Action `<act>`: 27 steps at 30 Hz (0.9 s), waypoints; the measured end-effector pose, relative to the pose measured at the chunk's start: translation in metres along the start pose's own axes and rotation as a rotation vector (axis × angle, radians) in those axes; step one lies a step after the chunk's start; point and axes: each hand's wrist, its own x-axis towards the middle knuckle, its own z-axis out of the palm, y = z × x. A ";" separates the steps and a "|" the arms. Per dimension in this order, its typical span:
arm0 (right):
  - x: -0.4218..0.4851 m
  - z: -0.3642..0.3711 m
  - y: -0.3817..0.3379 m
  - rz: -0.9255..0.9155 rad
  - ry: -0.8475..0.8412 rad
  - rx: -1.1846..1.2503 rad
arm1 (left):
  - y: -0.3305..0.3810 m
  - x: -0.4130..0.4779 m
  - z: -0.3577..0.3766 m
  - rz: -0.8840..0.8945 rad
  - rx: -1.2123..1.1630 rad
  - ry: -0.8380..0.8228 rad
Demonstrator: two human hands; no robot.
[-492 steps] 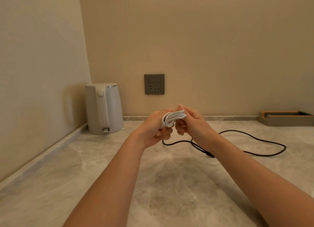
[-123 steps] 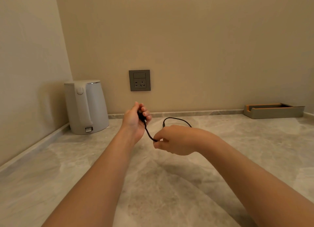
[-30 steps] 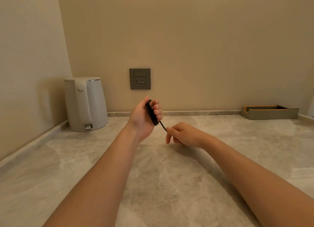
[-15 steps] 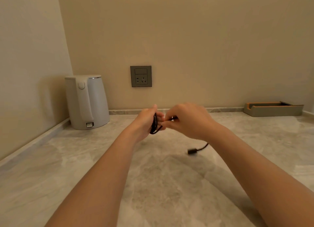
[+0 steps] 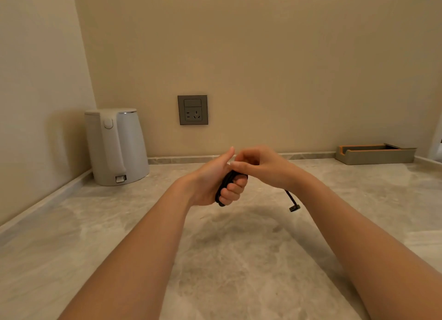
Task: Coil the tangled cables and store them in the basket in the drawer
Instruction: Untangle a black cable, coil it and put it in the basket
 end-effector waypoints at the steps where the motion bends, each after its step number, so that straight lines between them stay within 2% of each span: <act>1: 0.000 0.002 0.002 0.006 -0.009 0.010 | 0.000 0.000 -0.001 -0.020 0.003 -0.010; 5: 0.004 0.009 0.005 -0.009 -0.019 -0.024 | -0.002 0.000 -0.007 -0.046 -0.026 0.031; 11: 0.008 0.016 -0.001 -0.047 -0.054 -0.302 | -0.005 -0.003 -0.012 -0.038 -0.047 0.166; 17: 0.008 0.023 0.000 -0.116 0.115 -0.481 | -0.001 -0.002 -0.008 0.053 -0.111 0.311; 22: 0.009 0.020 0.007 -0.096 0.267 -0.280 | 0.003 0.007 0.003 0.249 -0.032 0.506; 25: 0.010 0.017 0.008 -0.075 0.376 -0.167 | 0.004 0.014 0.011 0.451 0.153 0.652; 27: 0.009 0.018 0.006 -0.058 0.439 -0.094 | 0.003 0.016 0.012 0.517 0.263 0.713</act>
